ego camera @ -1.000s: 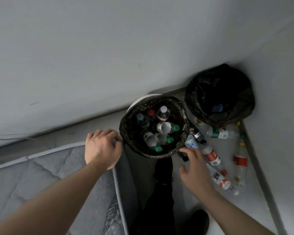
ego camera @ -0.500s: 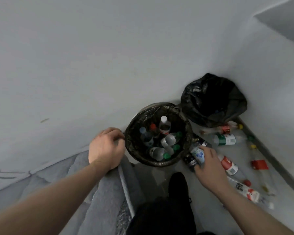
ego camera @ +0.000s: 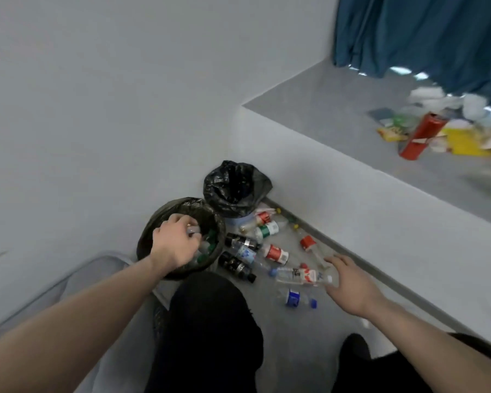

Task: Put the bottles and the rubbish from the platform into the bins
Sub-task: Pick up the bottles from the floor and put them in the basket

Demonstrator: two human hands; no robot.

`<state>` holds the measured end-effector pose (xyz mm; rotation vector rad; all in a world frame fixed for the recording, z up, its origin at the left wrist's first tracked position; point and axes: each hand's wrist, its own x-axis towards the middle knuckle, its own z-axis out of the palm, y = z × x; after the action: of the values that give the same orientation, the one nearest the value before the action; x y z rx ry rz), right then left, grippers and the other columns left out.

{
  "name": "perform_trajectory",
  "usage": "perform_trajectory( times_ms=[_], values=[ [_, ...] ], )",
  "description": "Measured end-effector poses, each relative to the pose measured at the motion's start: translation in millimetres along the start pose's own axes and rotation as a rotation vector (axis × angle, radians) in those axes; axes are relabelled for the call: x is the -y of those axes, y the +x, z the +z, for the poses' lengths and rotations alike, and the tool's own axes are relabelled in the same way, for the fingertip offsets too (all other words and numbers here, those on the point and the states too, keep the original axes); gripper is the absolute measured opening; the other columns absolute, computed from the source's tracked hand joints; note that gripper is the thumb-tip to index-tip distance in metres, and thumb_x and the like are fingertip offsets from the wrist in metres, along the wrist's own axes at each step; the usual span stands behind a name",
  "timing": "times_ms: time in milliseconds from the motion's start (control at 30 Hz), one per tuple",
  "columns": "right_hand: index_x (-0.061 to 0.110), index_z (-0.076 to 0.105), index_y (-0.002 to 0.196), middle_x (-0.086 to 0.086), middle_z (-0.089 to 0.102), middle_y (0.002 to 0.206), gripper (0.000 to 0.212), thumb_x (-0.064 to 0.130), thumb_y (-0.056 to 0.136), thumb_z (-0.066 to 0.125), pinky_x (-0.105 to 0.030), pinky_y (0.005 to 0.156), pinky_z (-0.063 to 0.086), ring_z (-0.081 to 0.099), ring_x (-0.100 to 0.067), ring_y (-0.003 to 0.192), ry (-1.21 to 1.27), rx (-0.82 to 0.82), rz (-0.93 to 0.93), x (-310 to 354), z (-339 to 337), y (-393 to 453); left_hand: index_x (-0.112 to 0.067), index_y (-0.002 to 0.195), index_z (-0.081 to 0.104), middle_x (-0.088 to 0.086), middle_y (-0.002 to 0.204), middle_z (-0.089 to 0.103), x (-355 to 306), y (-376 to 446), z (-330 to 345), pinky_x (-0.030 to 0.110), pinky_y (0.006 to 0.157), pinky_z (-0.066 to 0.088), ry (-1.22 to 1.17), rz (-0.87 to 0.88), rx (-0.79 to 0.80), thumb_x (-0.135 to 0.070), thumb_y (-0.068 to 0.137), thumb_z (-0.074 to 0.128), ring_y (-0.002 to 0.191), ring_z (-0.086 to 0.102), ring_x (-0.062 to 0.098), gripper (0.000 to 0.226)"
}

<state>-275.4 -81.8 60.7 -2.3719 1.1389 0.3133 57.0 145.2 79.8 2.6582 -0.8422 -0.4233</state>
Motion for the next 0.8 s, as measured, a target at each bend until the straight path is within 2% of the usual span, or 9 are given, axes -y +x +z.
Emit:
perform_trajectory(
  times_ms=[100, 167, 267, 367, 533, 700, 800],
  values=[
    [0.022, 0.044, 0.147, -0.004, 0.039, 0.155, 0.069, 0.023, 0.082, 0.068, -0.029, 0.112, 0.037, 0.049, -0.024, 0.134, 0.14, -0.03, 0.186, -44.0, 15.8, -30.5, -0.037, 0.113, 0.065, -0.004, 0.135, 0.053, -69.5, -0.4, 10.5, 0.045, 0.111, 0.031, -0.021, 0.088, 0.067, -0.043, 0.088, 0.057, 0.127, 0.051, 0.023, 0.027],
    [0.023, 0.043, 0.148, -0.004, 0.036, 0.156, 0.073, 0.023, 0.08, 0.069, -0.028, 0.107, 0.04, 0.052, -0.025, 0.13, 0.205, 0.021, 0.28, -60.0, 26.3, -47.3, -0.038, 0.11, 0.064, -0.004, 0.132, 0.053, -111.3, -8.0, 27.4, 0.042, 0.11, 0.03, 0.02, 0.162, 0.134, -0.043, 0.087, 0.058, 0.125, 0.053, 0.022, 0.024],
    [0.025, 0.044, 0.147, -0.001, 0.037, 0.154, 0.073, 0.026, 0.079, 0.069, -0.031, 0.111, 0.041, 0.047, -0.022, 0.135, 0.283, 0.028, 0.283, -71.4, 31.4, -48.3, -0.036, 0.117, 0.065, -0.004, 0.134, 0.053, -163.5, -18.4, 72.0, 0.039, 0.11, 0.031, 0.174, 0.319, 0.262, -0.043, 0.087, 0.058, 0.127, 0.052, 0.022, 0.032],
    [0.029, 0.046, 0.145, 0.001, 0.038, 0.153, 0.068, 0.031, 0.08, 0.065, -0.035, 0.11, 0.042, 0.047, -0.023, 0.134, 0.318, -0.004, 0.328, -86.6, 35.2, -36.5, -0.034, 0.121, 0.065, -0.003, 0.136, 0.052, -193.8, -29.9, 125.4, 0.041, 0.109, 0.039, 0.246, 0.414, 0.392, -0.046, 0.085, 0.059, 0.124, 0.053, 0.022, 0.038],
    [0.024, 0.035, 0.152, -0.003, 0.03, 0.158, 0.07, 0.022, 0.086, 0.058, -0.038, 0.11, 0.041, 0.04, -0.029, 0.14, 0.309, 0.107, 0.411, -118.3, 56.0, -8.2, -0.032, 0.128, 0.058, 0.0, 0.141, 0.044, -208.9, -37.5, 200.4, 0.045, 0.114, 0.033, 0.463, 0.448, 0.654, -0.038, 0.088, 0.055, 0.13, 0.046, 0.024, 0.041],
    [0.018, 0.034, 0.154, -0.009, 0.032, 0.159, 0.072, 0.025, 0.087, 0.059, -0.036, 0.113, 0.039, 0.042, -0.029, 0.14, 0.383, 0.15, 0.528, -157.1, 78.5, 28.7, -0.026, 0.128, 0.061, 0.001, 0.138, 0.046, -227.9, -8.6, 247.0, 0.038, 0.105, 0.045, 0.378, 0.366, 0.672, -0.036, 0.089, 0.059, 0.121, 0.051, 0.02, 0.04],
    [0.017, 0.035, 0.153, -0.014, 0.039, 0.155, 0.073, 0.033, 0.087, 0.059, -0.035, 0.113, 0.039, 0.042, -0.031, 0.141, 0.4, 0.187, 0.618, -191.4, 100.7, 47.0, -0.022, 0.13, 0.06, 0.002, 0.14, 0.043, -235.0, 3.8, 287.1, 0.039, 0.104, 0.047, 0.397, 0.354, 0.719, -0.034, 0.092, 0.058, 0.121, 0.051, 0.022, 0.04]
  ],
)
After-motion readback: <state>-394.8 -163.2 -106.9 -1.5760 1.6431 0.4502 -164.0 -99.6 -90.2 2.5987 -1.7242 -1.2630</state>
